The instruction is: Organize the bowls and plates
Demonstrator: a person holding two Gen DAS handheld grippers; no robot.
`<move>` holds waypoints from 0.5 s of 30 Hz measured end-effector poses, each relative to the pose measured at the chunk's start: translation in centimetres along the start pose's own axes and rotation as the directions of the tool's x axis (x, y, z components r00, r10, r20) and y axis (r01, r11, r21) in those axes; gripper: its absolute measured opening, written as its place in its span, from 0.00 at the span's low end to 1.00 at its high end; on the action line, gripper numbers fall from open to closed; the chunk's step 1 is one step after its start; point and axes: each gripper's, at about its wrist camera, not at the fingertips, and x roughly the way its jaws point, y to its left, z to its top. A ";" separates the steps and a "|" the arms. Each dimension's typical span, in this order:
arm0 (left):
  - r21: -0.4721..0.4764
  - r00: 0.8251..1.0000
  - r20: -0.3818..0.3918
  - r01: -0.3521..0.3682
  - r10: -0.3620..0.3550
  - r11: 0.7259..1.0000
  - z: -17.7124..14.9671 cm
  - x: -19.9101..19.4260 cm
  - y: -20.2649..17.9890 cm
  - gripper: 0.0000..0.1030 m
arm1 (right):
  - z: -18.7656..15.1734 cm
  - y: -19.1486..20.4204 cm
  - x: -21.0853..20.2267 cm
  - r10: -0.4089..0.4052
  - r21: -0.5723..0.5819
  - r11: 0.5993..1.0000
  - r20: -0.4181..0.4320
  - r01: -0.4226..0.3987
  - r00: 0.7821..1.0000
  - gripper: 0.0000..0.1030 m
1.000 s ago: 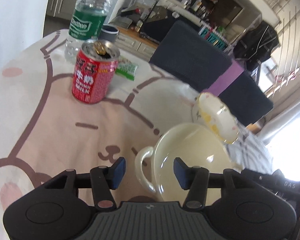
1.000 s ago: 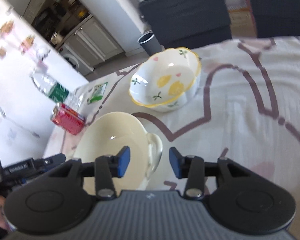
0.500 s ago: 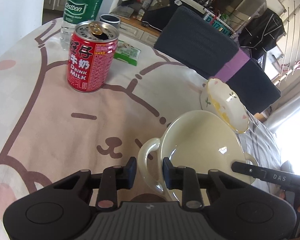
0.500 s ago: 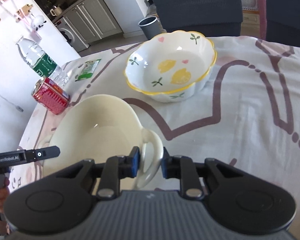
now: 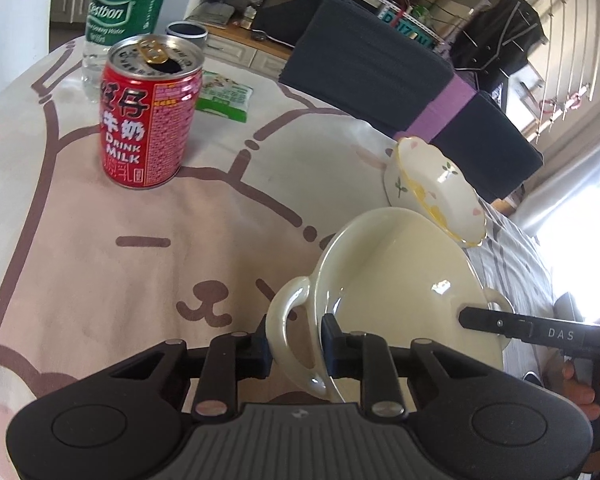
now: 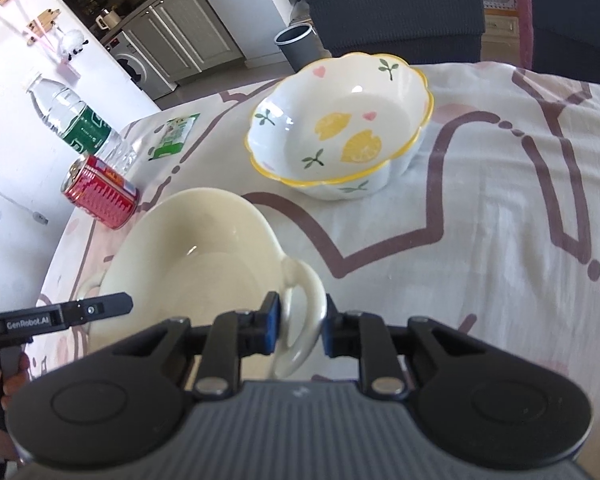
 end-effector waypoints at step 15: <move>0.034 0.996 0.088 0.024 -0.027 0.999 -1.3 -6.0 -4.9 0.24 | -1.9 0.3 -6.3 0.000 0.027 1.000 0.076 -0.002 0.997 0.24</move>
